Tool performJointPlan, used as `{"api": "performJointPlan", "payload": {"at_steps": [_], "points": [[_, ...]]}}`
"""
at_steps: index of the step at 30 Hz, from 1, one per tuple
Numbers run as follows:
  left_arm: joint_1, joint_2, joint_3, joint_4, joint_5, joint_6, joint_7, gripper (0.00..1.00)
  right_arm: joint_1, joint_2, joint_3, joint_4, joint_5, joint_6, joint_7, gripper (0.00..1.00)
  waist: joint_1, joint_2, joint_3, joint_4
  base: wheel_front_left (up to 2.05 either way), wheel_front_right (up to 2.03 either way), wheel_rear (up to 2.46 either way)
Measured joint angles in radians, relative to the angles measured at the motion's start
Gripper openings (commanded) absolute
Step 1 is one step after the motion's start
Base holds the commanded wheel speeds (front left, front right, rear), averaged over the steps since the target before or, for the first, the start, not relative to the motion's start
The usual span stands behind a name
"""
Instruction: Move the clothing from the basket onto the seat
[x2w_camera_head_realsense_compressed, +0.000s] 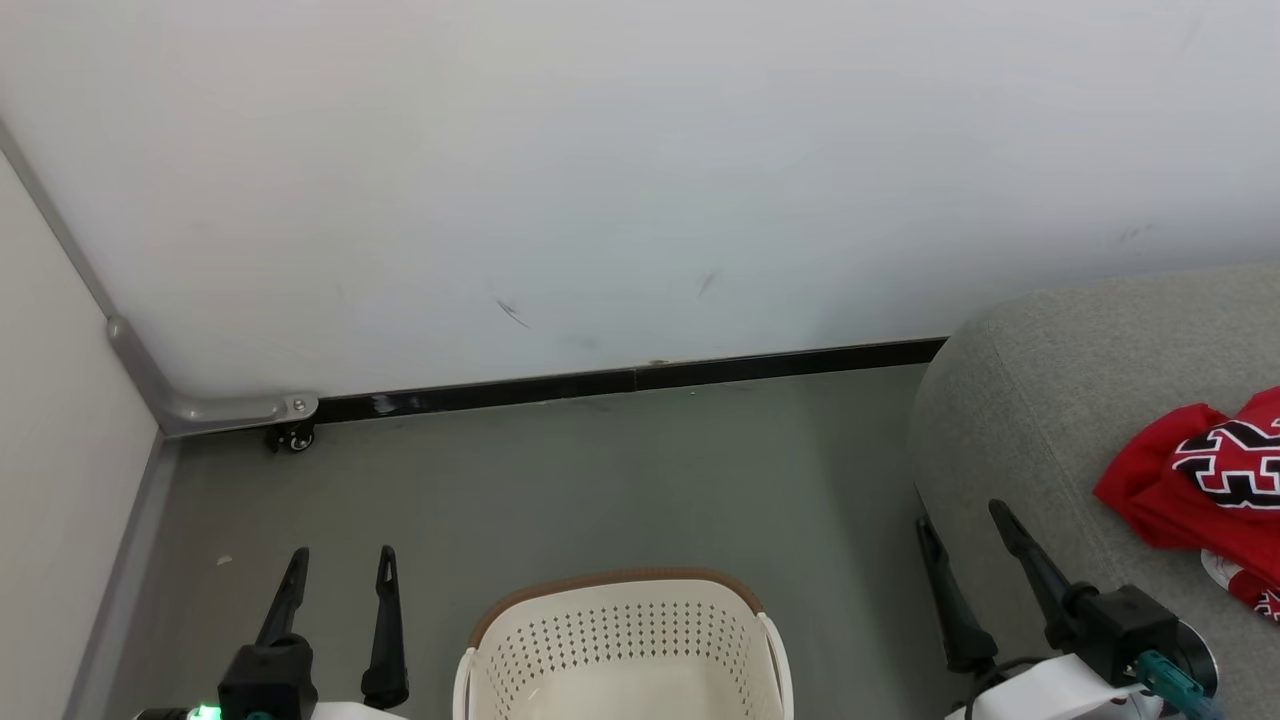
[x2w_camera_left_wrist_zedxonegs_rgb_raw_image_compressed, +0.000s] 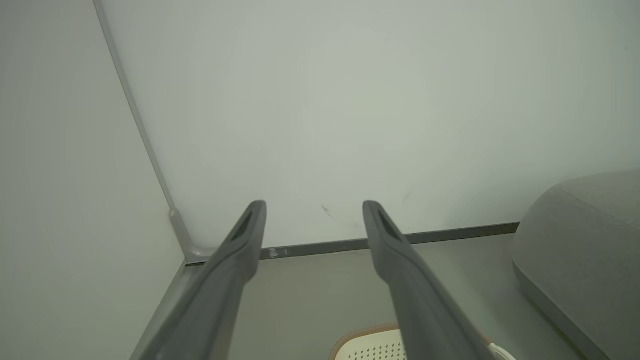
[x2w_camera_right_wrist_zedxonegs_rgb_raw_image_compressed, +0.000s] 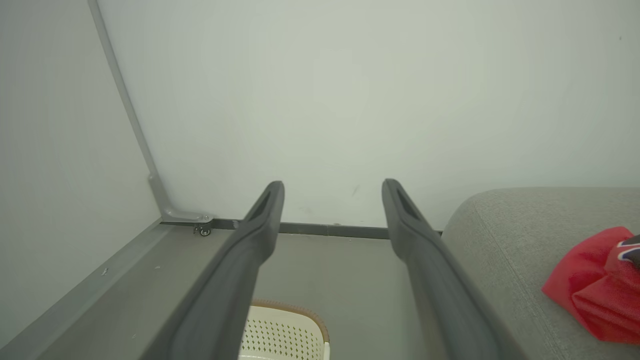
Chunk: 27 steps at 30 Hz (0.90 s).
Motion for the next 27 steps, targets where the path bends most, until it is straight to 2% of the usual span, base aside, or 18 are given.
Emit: {"api": "performJointPlan", "payload": {"at_steps": [27], "points": [[-0.006,-0.010,-0.017,0.041,0.026,0.011,0.000,1.00,0.029,0.001,-0.005,-0.061,0.012,0.000,0.021,1.00,0.0000,0.0000,0.018,0.012,0.00,0.00,0.00]]}}
